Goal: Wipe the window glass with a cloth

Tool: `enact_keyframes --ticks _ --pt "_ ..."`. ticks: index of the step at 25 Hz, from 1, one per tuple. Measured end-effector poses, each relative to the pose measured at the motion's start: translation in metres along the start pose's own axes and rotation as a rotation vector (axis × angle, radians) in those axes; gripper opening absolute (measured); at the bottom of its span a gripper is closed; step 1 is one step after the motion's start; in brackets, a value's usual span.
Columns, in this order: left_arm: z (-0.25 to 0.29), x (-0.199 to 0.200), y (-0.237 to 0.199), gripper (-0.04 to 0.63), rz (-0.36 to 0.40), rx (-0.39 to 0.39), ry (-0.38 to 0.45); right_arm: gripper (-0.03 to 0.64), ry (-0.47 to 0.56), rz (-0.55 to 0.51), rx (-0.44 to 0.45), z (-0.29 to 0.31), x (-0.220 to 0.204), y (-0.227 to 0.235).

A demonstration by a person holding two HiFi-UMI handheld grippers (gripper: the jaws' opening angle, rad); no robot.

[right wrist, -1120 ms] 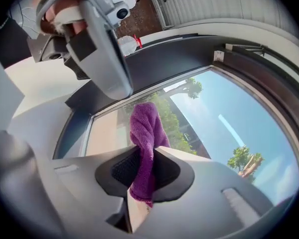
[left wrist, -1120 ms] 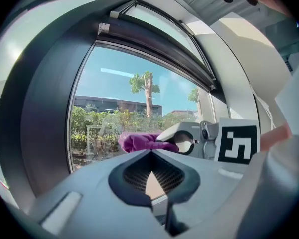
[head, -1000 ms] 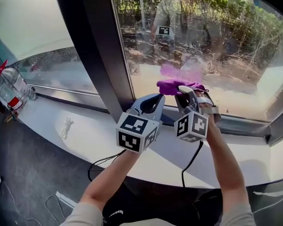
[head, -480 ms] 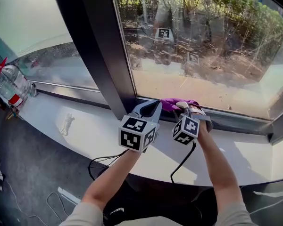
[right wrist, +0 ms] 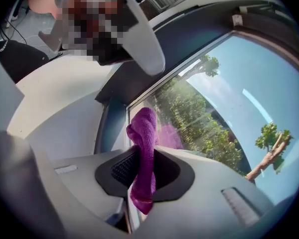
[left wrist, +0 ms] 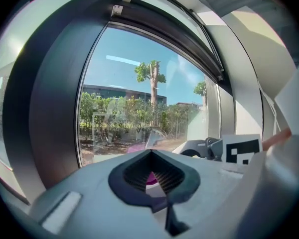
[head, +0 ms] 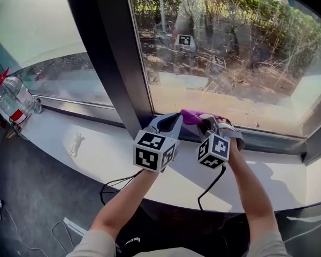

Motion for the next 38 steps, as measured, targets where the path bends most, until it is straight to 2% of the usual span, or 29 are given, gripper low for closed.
enact_keyframes --ticks 10,17,24,26,29,34,38 --pt "-0.008 0.089 0.023 0.0 0.1 -0.026 0.165 0.084 0.23 -0.053 -0.481 -0.084 0.075 0.181" --pt "-0.006 0.136 0.038 0.0 0.172 -0.054 0.236 0.084 0.276 -0.115 -0.688 -0.112 0.108 0.284" --pt "-0.001 0.147 0.048 0.0 0.203 -0.086 0.247 0.084 0.272 -0.153 -0.874 -0.124 0.12 0.343" --pt "0.001 0.147 0.048 0.0 0.206 -0.091 0.246 0.084 0.25 -0.171 -0.893 -0.119 0.116 0.352" --pt "0.004 0.147 0.045 0.0 0.205 -0.095 0.243 0.084 0.242 -0.216 -0.859 -0.11 0.11 0.353" --pt "0.012 0.127 0.04 0.0 0.183 -0.101 0.216 0.081 0.215 -0.212 -0.745 -0.101 0.094 0.316" --pt "0.017 0.106 0.034 0.0 0.153 -0.092 0.183 0.081 0.187 -0.193 -0.613 -0.089 0.073 0.262"
Point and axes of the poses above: the fingertips, and each gripper's own axes: z forward along the fingers, y to its right, x out of its top, the point moved 7 cm from there along -z, backward along the fingers, and after that the axes turned 15 degrees about -x, right-handed, at the moved point
